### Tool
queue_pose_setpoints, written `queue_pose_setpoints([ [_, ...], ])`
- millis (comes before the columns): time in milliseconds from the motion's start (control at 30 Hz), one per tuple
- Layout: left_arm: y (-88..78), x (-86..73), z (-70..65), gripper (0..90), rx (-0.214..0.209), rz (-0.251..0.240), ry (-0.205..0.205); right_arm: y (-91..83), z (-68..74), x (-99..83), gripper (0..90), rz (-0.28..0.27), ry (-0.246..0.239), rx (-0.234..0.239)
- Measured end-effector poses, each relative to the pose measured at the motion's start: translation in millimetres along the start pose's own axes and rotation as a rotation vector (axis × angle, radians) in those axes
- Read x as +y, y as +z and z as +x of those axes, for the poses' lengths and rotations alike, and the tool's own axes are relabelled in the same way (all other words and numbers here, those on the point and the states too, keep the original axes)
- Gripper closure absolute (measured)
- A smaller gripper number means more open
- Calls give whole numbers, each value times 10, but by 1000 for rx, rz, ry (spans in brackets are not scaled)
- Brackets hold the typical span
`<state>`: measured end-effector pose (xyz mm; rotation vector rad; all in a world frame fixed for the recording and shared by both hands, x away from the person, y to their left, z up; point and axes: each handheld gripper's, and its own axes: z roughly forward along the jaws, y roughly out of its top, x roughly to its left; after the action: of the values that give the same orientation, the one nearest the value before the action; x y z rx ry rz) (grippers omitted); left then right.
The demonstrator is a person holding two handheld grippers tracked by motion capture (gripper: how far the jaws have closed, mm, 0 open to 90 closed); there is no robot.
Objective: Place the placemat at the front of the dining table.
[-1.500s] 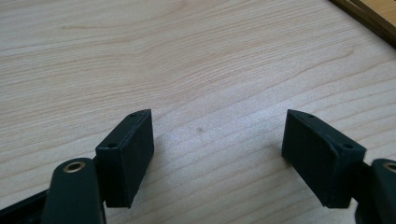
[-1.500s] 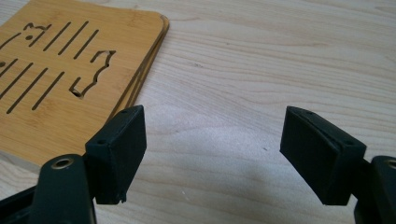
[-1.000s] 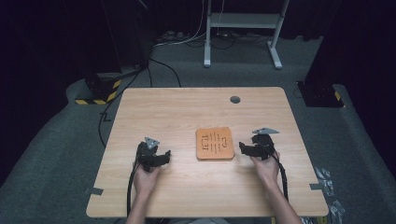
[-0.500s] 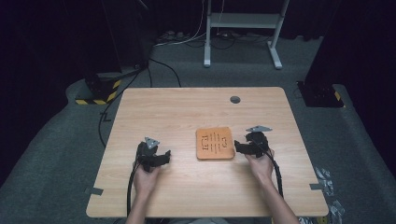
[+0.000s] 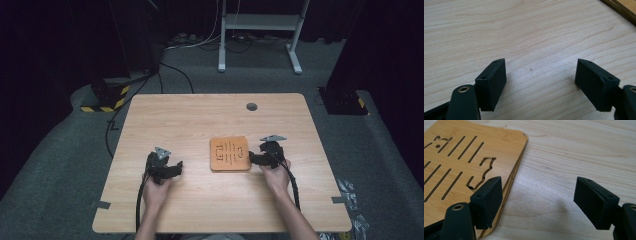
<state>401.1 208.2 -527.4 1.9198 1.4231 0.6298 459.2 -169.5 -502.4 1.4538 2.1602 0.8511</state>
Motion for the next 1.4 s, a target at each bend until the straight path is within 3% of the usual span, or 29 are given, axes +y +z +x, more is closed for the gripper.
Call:
queue_pose_setpoints([
  [500, 0, 0, 0, 250, 0, 0, 0, 68, 29, -7, 230, 3, -8, -16],
  [1400, 0, 0, 0, 250, 0, 0, 0, 92, 191, 13, 230, 8, -31, 12],
])
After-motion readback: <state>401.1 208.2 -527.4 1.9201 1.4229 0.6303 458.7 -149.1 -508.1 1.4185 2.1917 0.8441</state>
